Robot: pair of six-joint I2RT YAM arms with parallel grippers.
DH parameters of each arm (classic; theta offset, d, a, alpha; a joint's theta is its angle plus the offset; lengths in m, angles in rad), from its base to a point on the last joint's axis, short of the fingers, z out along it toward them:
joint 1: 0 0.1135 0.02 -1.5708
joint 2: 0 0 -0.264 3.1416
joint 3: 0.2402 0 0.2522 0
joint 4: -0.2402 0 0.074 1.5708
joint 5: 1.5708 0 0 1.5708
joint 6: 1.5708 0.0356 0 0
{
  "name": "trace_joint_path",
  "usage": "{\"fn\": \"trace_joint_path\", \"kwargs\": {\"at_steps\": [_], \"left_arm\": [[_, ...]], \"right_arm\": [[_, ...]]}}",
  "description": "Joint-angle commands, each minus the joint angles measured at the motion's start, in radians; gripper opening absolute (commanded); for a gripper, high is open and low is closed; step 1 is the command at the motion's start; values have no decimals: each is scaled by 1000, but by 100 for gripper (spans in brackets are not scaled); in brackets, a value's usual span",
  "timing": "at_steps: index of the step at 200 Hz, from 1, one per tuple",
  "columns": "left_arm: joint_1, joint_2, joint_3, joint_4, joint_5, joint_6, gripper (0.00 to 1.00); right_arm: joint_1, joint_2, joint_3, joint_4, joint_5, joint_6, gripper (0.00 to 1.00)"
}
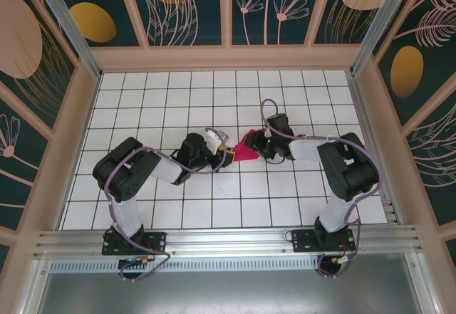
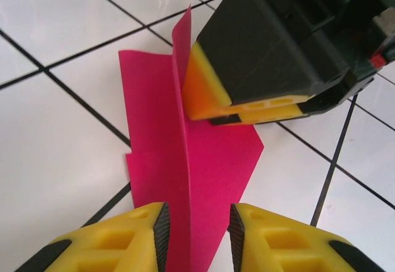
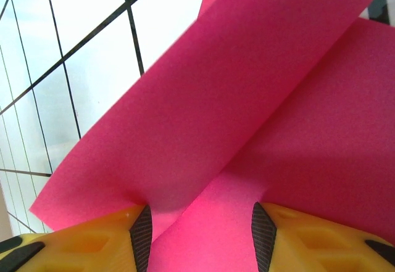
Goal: Fold a paper plane with a square sheet of paper (pick it up from the middle)
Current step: Fourth fold the wing at the center of the table.
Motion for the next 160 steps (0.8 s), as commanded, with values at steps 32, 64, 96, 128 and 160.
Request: {"fn": "trace_joint_path", "kwargs": {"at_steps": [32,64,96,128,160], "left_arm": [[1,67,31,85,56,26,34],[0,81,38,88,52,29,31],[1,104,56,92,53,23,28],[0,122,73,92,55,17,23],[1,137,86,86,58,19,19]], "right_arm": [[-22,28,6,-52,9,18,49],[-25,24,-1,-47,-3,22,49],[-28,23,-4,-43,-11,23,49],[-28,21,-9,-39,-15,24,49],[-28,18,-8,-36,-26,19,49]]}}
